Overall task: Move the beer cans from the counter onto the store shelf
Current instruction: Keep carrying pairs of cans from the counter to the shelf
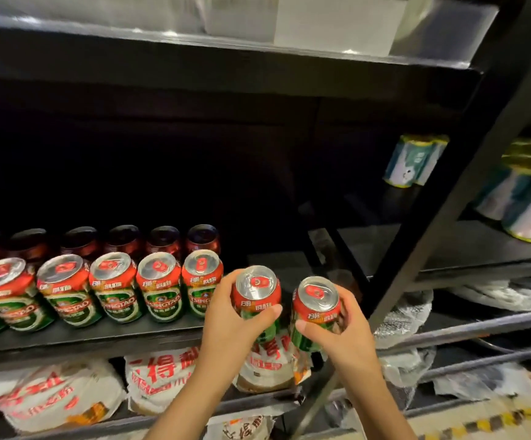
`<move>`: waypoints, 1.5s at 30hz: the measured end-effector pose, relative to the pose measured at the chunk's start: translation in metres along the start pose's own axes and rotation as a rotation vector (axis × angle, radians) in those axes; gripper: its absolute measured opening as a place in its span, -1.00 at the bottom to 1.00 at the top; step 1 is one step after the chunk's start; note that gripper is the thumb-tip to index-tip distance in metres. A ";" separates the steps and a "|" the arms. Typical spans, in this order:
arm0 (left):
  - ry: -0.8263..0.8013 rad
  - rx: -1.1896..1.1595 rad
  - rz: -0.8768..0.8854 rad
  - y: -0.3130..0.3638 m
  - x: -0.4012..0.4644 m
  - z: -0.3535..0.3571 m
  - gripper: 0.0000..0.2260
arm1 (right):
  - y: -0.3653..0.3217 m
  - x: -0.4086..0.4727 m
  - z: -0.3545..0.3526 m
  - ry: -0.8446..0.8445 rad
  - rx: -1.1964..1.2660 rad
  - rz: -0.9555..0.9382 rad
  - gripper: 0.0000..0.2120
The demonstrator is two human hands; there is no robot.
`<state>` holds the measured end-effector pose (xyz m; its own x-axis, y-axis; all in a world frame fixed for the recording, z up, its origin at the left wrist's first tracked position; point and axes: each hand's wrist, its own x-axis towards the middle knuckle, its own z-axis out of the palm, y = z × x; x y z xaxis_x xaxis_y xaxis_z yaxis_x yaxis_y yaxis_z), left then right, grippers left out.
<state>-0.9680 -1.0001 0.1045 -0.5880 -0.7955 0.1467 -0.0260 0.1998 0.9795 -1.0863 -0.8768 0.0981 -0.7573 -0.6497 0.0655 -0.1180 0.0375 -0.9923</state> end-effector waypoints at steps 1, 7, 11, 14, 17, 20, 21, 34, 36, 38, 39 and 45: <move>0.023 0.001 0.000 -0.001 0.006 0.007 -0.48 | 0.002 0.010 -0.002 -0.014 0.001 -0.007 -0.44; 0.189 0.012 -0.027 -0.009 0.031 0.033 -0.48 | 0.019 0.055 -0.003 -0.112 0.002 0.021 -0.42; 0.259 0.045 -0.010 -0.016 0.042 0.044 -0.49 | 0.024 0.072 0.005 -0.143 0.026 0.015 -0.46; 0.285 0.049 -0.022 -0.020 0.051 0.050 -0.47 | 0.029 0.083 0.010 -0.149 0.037 -0.007 -0.46; 0.303 0.074 -0.007 -0.024 0.064 0.053 -0.52 | 0.037 0.095 0.012 -0.124 0.064 0.005 -0.43; 0.346 0.113 -0.015 -0.028 0.075 0.055 -0.57 | 0.040 0.104 0.017 -0.052 0.031 0.011 -0.42; 0.356 0.133 -0.024 -0.029 0.079 0.056 -0.59 | 0.041 0.107 0.018 -0.037 0.022 0.007 -0.42; 0.374 0.121 -0.074 -0.037 0.106 0.059 -0.46 | 0.050 0.138 0.029 -0.149 0.119 -0.059 -0.44; 0.373 0.126 -0.054 -0.040 0.108 0.059 -0.46 | 0.051 0.144 0.031 -0.151 0.122 -0.060 -0.43; 0.373 0.126 -0.043 -0.044 0.110 0.058 -0.50 | 0.051 0.147 0.033 -0.160 0.112 -0.065 -0.42; 0.372 0.123 -0.040 -0.045 0.110 0.057 -0.51 | 0.053 0.147 0.033 -0.165 0.105 -0.066 -0.40; 0.299 0.146 -0.050 -0.074 0.096 0.057 -0.56 | 0.074 0.142 0.034 -0.101 0.051 -0.044 -0.21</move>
<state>-1.0683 -1.0590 0.0380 -0.3201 -0.9348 0.1539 -0.1773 0.2187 0.9596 -1.1802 -0.9922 0.0302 -0.6835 -0.7230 0.1004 -0.1149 -0.0293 -0.9929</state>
